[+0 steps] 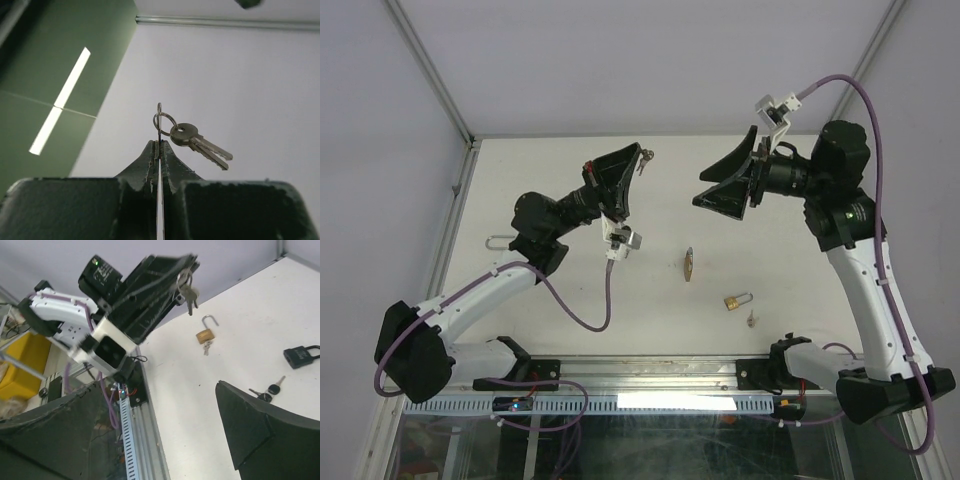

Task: Unlock with the key

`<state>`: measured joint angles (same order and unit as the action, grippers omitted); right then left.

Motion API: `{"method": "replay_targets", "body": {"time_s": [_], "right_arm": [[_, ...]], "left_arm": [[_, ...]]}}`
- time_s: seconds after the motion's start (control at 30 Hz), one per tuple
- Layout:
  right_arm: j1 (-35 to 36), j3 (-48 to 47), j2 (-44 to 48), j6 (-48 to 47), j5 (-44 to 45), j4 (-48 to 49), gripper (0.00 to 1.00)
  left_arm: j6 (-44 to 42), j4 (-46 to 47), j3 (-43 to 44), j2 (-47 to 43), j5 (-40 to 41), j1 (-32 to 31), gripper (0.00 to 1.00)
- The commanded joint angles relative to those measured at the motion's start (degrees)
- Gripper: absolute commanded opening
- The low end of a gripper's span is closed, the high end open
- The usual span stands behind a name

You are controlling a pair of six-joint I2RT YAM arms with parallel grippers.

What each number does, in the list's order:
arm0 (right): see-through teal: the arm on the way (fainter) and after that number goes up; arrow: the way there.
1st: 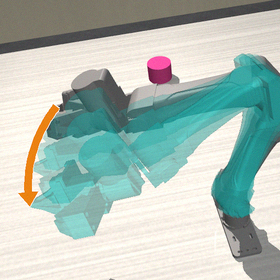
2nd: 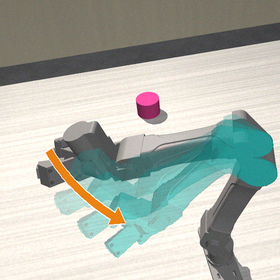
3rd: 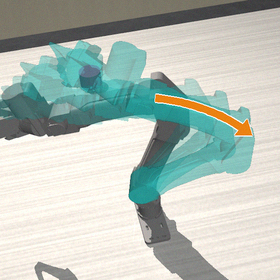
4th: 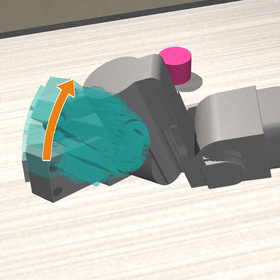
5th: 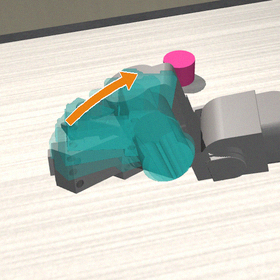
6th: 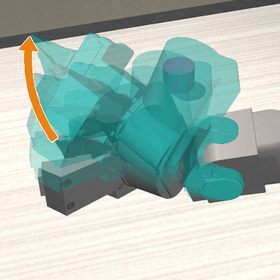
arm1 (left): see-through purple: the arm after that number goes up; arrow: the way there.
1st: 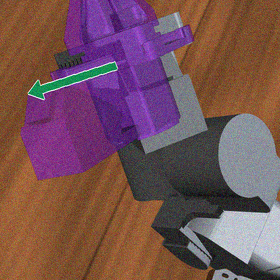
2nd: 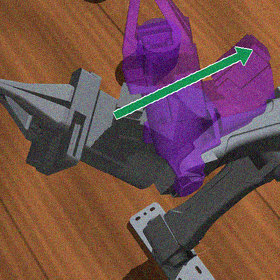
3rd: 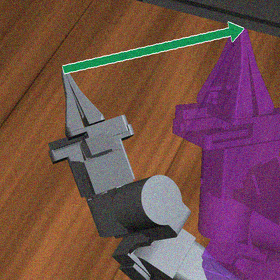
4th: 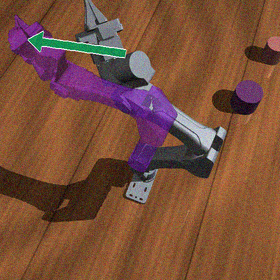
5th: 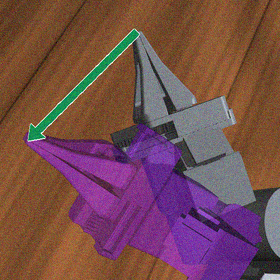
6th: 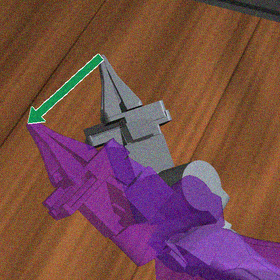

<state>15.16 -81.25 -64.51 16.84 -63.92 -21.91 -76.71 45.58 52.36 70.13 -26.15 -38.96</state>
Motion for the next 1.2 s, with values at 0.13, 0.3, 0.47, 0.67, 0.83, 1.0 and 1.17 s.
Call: {"method": "replay_targets", "body": {"time_s": [0.13,0.3,0.47,0.67,0.83,1.0,1.17], "right_arm": [[-0.34,-4.04,-2.63,25.65,24.57,8.92,0.76],[6.53,-0.89,-5.33,31.14,27.52,17.34,0.69],[9.52,-1.21,-9.16,31.04,20.74,23.07,0.76],[6.60,7.05,-8.39,32.72,14.08,37.79,0.93],[2.73,9.27,-8.56,33.83,13.73,34.77,0.91],[2.77,8.24,-8.06,29.25,14.52,28.98,0.91],[3.05,8.41,-7.56,26.79,15.29,25.43,0.89]], "left_arm": [[-49.00,-12.80,-2.42,-4.08,-15.97,4.64,0.00],[-53.94,-14.97,-3.84,-3.09,-16.28,5.21,0.00],[-56.20,-19.16,-3.53,-3.34,-16.77,5.22,0.00],[-65.08,-60.41,-0.38,-10.68,-25.78,4.81,0.00],[-74.41,-87.10,-3.19,-12.61,-11.22,5.30,0.00],[-70.75,-86.65,-0.40,-12.45,-3.17,5.38,0.00],[-75.40,-107.02,8.08,-11.68,-1.18,5.35,0.00]]}}
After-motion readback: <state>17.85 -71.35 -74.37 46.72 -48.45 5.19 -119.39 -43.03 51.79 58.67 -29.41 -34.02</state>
